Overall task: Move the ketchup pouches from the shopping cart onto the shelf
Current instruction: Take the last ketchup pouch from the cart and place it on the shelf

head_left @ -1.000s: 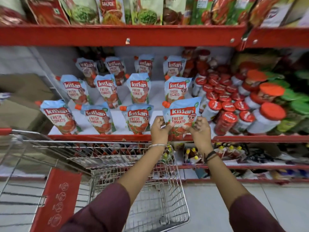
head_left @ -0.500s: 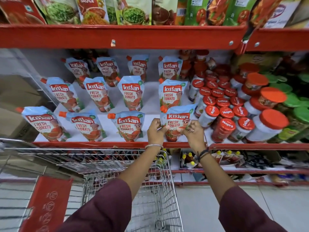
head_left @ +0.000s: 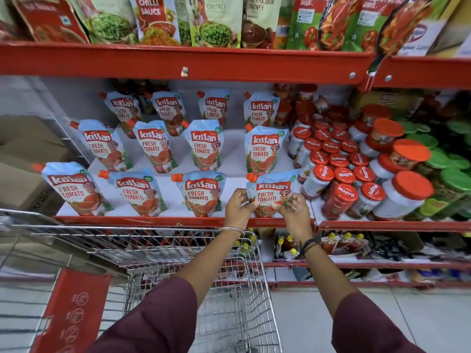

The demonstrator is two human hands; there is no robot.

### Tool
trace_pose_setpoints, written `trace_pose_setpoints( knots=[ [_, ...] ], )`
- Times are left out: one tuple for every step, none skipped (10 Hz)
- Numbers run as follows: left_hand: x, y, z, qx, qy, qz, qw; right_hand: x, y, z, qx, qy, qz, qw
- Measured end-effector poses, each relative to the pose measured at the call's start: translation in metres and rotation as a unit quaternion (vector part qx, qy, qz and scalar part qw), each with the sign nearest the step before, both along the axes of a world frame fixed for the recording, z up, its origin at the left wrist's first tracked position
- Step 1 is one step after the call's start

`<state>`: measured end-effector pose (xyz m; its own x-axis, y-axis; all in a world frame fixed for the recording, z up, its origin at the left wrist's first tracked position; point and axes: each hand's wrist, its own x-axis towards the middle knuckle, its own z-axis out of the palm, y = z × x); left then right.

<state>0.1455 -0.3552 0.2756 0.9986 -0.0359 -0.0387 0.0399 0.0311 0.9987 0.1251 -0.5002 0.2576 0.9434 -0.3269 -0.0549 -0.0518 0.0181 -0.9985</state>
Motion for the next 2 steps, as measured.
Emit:
trace_pose_setpoints(
  knots=[
    [-0.009, 0.006, 0.003, -0.008, -0.005, -0.002, 1.0, -0.001, 0.002, 0.005, -0.007, -0.005, -0.001, 1.0],
    [-0.021, 0.006, 0.027, -0.003, -0.049, -0.004, 0.999, -0.011, 0.002, 0.003, -0.041, 0.018, -0.018, 0.999]
  ],
)
